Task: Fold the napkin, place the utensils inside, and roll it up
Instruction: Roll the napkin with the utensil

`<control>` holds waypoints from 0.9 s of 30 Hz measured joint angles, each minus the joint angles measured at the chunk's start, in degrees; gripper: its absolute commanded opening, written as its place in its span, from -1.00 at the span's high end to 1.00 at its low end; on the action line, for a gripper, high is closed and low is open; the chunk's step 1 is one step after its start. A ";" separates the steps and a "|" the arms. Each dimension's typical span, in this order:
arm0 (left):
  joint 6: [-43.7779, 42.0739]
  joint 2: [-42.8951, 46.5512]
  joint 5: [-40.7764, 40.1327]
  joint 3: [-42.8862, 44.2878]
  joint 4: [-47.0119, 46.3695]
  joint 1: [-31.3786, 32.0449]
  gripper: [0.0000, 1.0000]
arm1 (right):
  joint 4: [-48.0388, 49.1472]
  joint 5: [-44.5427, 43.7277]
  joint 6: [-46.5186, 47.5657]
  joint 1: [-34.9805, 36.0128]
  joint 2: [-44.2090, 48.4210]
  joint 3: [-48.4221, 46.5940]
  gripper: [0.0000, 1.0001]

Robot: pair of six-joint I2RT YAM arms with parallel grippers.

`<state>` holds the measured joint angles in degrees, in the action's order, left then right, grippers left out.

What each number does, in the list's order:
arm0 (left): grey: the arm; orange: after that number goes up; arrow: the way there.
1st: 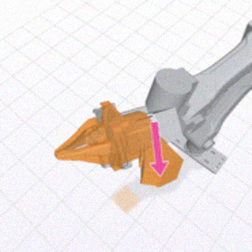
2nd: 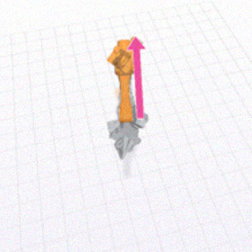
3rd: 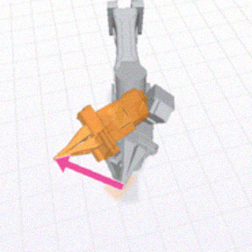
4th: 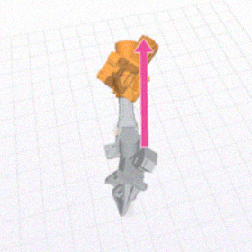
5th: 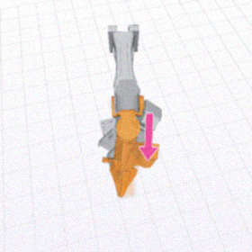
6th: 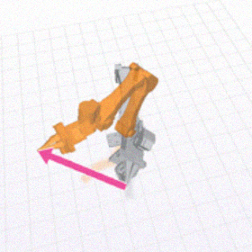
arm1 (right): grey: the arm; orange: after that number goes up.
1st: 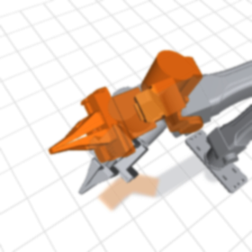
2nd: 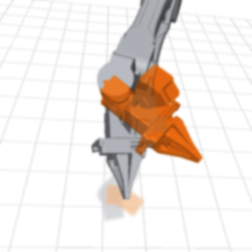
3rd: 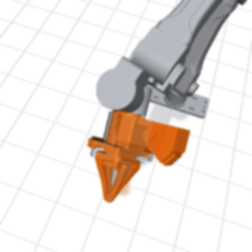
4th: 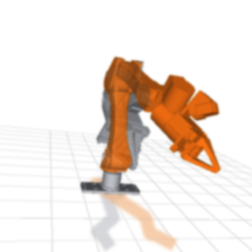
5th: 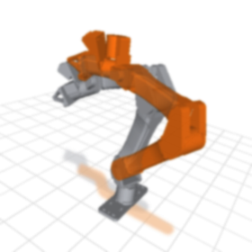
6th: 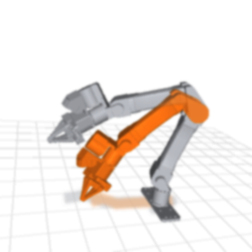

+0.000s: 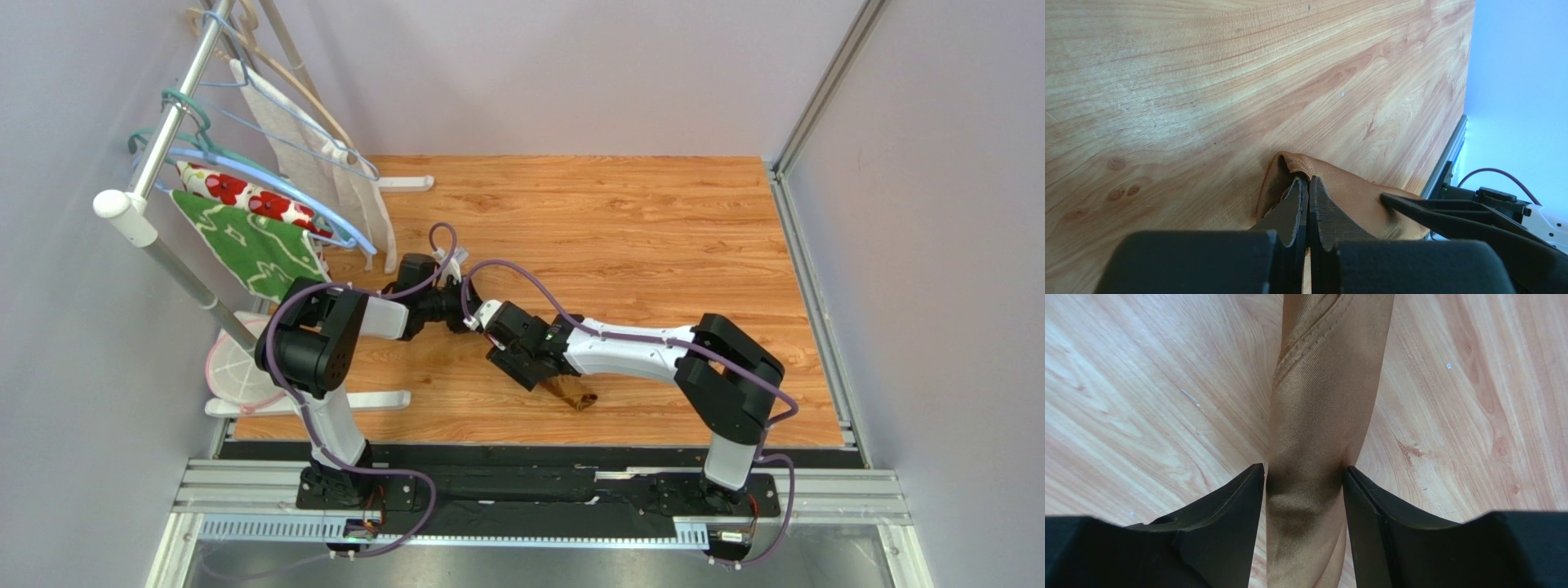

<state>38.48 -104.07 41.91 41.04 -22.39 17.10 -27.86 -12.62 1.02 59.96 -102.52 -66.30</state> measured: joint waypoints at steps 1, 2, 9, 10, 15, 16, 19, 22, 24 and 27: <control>-0.02 0.00 0.02 0.00 0.09 0.00 1.00 | 0.15 -0.26 0.11 0.00 -0.31 0.44 -0.01; -0.02 0.00 0.02 0.00 0.13 0.02 1.00 | 0.33 -0.35 0.20 0.00 -0.66 0.85 0.00; -0.09 0.00 0.02 0.02 0.28 0.02 0.84 | 2.49 1.01 0.33 -1.07 -1.33 2.36 0.42; -0.17 0.00 0.04 0.02 0.28 0.02 0.44 | 2.86 1.70 0.31 -1.40 -1.29 2.56 0.47; -0.85 0.74 0.24 0.00 0.15 0.02 -0.25 | 5.09 8.87 0.11 -5.14 -0.02 4.17 0.71; -1.29 1.53 -0.26 -0.07 0.26 0.04 -0.26 | 5.81 11.32 0.02 -6.32 0.48 4.79 0.71; -2.12 4.33 -2.05 -0.44 0.94 0.04 -0.28 | 7.26 17.66 -0.15 -9.31 1.16 5.90 0.74; -3.26 7.21 -4.07 -0.98 1.53 0.00 -0.28 | 8.68 25.11 -0.81 -12.59 1.33 6.78 0.75; -3.91 8.37 -5.01 -1.03 1.81 0.00 -0.28 | 9.77 29.27 -1.49 -14.51 1.33 7.43 0.76; -4.28 8.50 -5.46 -1.03 2.03 0.00 -0.28 | 11.52 35.74 -2.86 -17.75 1.29 8.70 0.78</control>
<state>34.20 -95.57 36.45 40.01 -20.36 17.10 -16.34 23.11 -1.85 42.22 -101.23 -57.60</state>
